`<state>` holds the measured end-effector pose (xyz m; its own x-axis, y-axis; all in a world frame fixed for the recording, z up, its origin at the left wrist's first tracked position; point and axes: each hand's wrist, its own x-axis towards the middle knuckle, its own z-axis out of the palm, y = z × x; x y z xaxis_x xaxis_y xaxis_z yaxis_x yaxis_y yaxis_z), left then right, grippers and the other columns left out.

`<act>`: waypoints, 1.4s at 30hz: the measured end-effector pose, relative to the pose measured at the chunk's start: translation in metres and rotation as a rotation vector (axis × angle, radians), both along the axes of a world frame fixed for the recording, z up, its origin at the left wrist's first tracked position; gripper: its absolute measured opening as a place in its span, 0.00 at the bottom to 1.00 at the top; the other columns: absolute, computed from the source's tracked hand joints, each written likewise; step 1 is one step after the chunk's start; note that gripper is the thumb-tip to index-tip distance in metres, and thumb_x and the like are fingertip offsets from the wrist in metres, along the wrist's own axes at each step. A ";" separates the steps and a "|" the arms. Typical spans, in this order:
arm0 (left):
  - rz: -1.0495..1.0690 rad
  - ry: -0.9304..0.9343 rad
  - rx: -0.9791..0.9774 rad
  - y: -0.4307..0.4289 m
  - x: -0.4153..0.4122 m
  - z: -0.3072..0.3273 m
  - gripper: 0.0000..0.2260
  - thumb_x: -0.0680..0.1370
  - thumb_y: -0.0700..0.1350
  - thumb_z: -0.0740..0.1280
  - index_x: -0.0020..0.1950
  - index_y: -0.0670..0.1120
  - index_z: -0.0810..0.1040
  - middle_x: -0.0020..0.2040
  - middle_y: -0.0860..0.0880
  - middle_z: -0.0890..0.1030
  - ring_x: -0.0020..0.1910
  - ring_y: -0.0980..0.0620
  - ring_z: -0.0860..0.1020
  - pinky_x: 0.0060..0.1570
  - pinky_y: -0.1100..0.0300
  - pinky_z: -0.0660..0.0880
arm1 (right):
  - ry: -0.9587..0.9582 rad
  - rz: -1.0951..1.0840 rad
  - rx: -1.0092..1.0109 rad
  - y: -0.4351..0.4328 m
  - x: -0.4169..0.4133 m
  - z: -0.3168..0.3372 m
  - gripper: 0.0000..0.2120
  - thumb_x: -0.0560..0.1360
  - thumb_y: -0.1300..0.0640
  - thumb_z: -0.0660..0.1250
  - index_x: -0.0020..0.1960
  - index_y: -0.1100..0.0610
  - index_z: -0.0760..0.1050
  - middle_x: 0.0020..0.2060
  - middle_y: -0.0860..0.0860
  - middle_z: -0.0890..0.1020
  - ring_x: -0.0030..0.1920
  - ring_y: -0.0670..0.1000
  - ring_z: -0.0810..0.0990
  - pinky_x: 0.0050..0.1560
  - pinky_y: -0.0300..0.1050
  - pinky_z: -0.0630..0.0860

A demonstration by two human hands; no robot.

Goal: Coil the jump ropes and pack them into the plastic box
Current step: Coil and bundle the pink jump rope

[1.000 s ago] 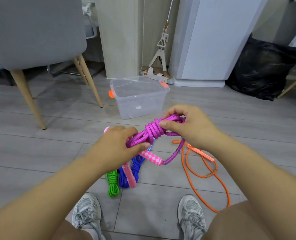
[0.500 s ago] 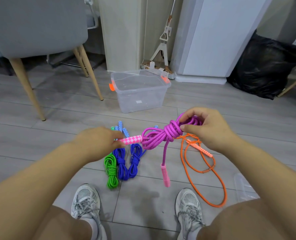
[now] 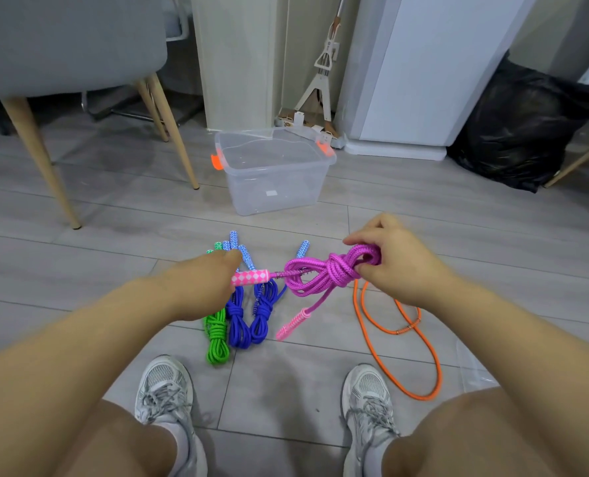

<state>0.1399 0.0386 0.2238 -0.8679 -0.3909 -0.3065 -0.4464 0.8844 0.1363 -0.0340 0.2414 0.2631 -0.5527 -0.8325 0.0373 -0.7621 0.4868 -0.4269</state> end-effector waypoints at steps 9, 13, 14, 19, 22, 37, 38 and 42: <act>0.002 0.073 -0.026 0.007 -0.001 -0.001 0.13 0.80 0.56 0.57 0.58 0.51 0.72 0.55 0.47 0.77 0.53 0.45 0.75 0.44 0.57 0.69 | 0.011 0.021 0.110 -0.002 0.003 -0.006 0.07 0.68 0.61 0.71 0.42 0.52 0.76 0.38 0.48 0.78 0.40 0.49 0.75 0.39 0.43 0.70; 0.029 0.202 0.110 0.017 -0.004 -0.004 0.05 0.80 0.48 0.58 0.49 0.48 0.66 0.49 0.44 0.76 0.44 0.46 0.70 0.40 0.57 0.64 | 0.012 0.018 0.092 -0.002 0.003 -0.013 0.10 0.68 0.59 0.71 0.42 0.48 0.72 0.42 0.50 0.78 0.43 0.51 0.75 0.44 0.48 0.74; 0.024 0.209 0.142 0.020 -0.004 -0.002 0.06 0.80 0.51 0.58 0.51 0.50 0.67 0.47 0.47 0.75 0.43 0.47 0.70 0.39 0.57 0.64 | 0.022 0.019 0.091 -0.002 0.003 -0.014 0.11 0.69 0.59 0.71 0.45 0.48 0.71 0.43 0.50 0.77 0.44 0.51 0.75 0.44 0.48 0.74; 0.017 0.164 0.065 0.025 -0.002 -0.004 0.09 0.80 0.56 0.56 0.51 0.52 0.69 0.41 0.52 0.72 0.43 0.48 0.71 0.36 0.58 0.63 | 0.099 0.008 0.135 0.000 0.001 -0.016 0.15 0.72 0.59 0.69 0.58 0.53 0.74 0.49 0.50 0.74 0.49 0.51 0.74 0.51 0.49 0.73; 0.013 0.172 0.140 0.020 -0.002 -0.015 0.05 0.81 0.48 0.57 0.48 0.49 0.69 0.41 0.50 0.73 0.43 0.47 0.72 0.39 0.57 0.64 | 0.102 0.031 0.146 0.003 0.001 -0.017 0.12 0.73 0.59 0.68 0.56 0.54 0.77 0.50 0.52 0.75 0.51 0.53 0.74 0.54 0.47 0.71; 0.012 0.208 0.137 -0.004 0.013 -0.013 0.11 0.82 0.42 0.57 0.60 0.46 0.76 0.48 0.47 0.75 0.46 0.49 0.70 0.45 0.61 0.64 | -0.260 -0.072 -0.068 0.033 -0.003 -0.001 0.09 0.71 0.66 0.69 0.46 0.53 0.80 0.42 0.54 0.82 0.45 0.56 0.80 0.52 0.52 0.77; 0.037 0.200 0.149 -0.002 0.011 -0.012 0.10 0.82 0.42 0.56 0.58 0.46 0.76 0.47 0.48 0.75 0.46 0.48 0.71 0.45 0.59 0.65 | -0.295 -0.078 -0.078 0.032 -0.001 0.000 0.11 0.71 0.67 0.68 0.44 0.51 0.80 0.40 0.54 0.82 0.43 0.56 0.80 0.51 0.52 0.78; 0.116 0.272 0.259 0.005 0.003 -0.013 0.05 0.80 0.40 0.57 0.49 0.47 0.72 0.48 0.46 0.80 0.48 0.44 0.76 0.48 0.54 0.72 | -0.484 -0.133 -0.230 0.021 0.006 0.008 0.13 0.73 0.69 0.65 0.41 0.52 0.76 0.36 0.53 0.79 0.34 0.49 0.78 0.39 0.36 0.78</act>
<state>0.1426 0.0437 0.2110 -0.8859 -0.4305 -0.1727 -0.4578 0.7511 0.4757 -0.0283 0.2624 0.2708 -0.6517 -0.7549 -0.0742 -0.3912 0.4183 -0.8198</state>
